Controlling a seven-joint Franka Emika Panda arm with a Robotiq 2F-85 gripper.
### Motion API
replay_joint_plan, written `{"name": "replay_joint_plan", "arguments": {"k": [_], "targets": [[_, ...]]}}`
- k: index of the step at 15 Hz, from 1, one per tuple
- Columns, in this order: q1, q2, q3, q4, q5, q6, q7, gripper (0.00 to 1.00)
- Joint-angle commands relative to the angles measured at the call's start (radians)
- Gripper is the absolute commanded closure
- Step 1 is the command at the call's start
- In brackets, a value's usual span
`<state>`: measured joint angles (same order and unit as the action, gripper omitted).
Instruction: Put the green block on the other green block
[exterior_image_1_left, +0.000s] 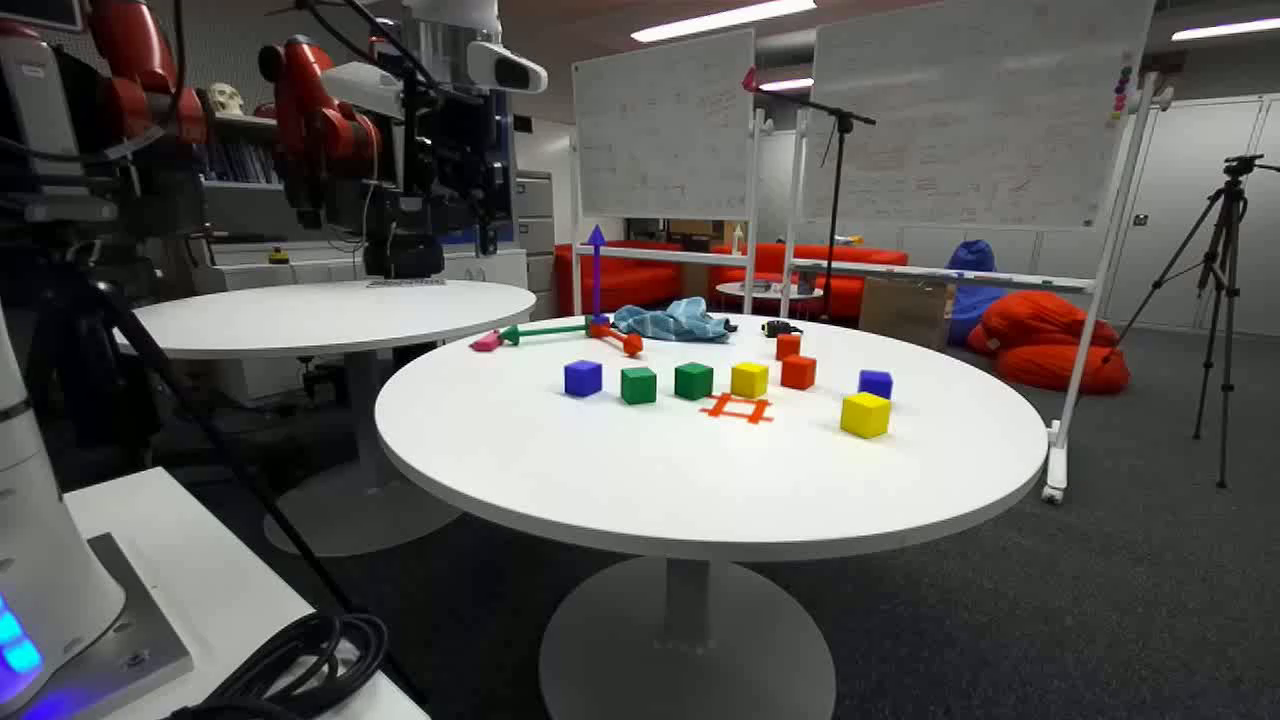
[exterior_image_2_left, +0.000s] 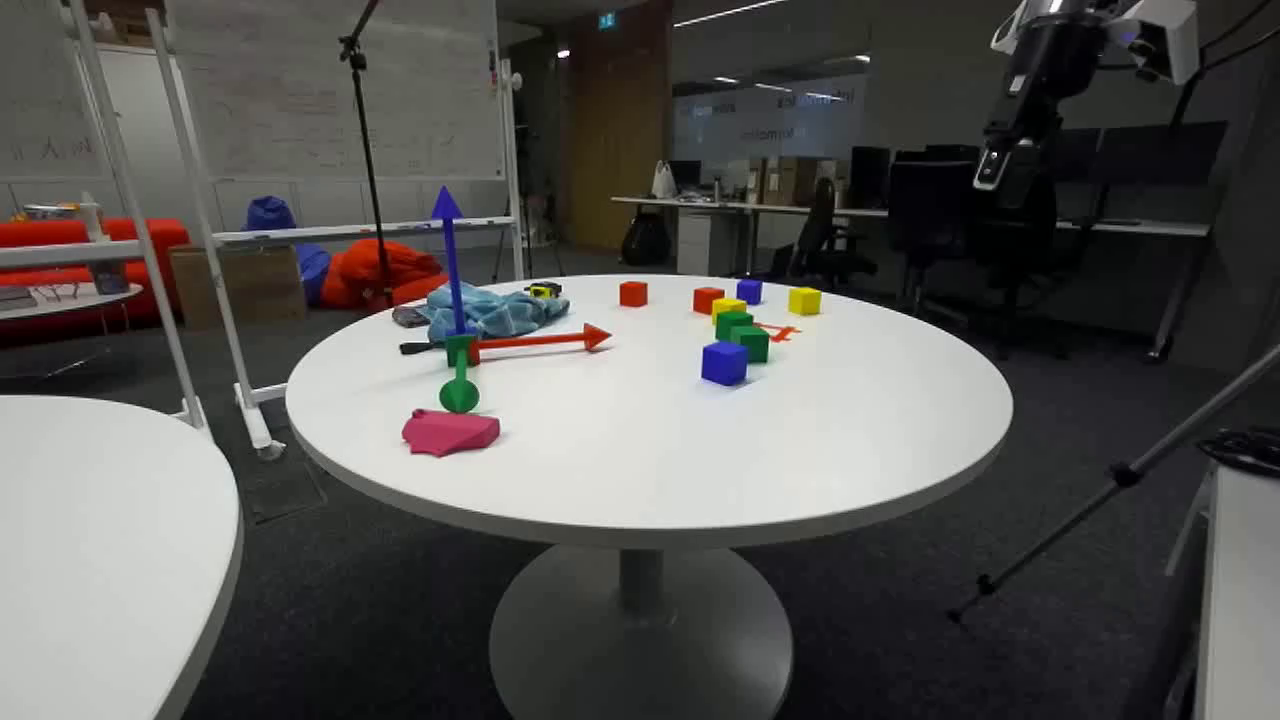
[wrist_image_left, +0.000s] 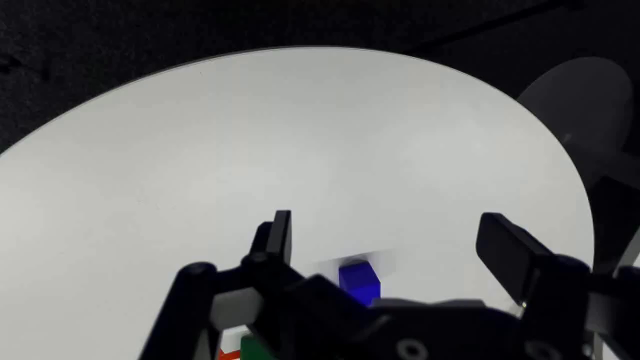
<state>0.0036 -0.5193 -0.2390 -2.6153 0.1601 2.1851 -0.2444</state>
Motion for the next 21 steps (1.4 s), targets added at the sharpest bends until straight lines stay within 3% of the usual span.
{"name": "replay_joint_plan", "arguments": {"k": [1, 7, 16, 21], "targets": [[-0.020, 0.002, 0.019, 0.002, 0.011, -0.004, -0.009, 0.00], [0.015, 0.135, 0.071, 0.192, 0.027, 0.023, 0.013, 0.00], [0.018, 0.448, 0.190, 0.572, -0.021, -0.065, 0.158, 0.00], [-0.001, 0.641, 0.195, 0.762, -0.011, -0.161, 0.152, 0.00]]}}
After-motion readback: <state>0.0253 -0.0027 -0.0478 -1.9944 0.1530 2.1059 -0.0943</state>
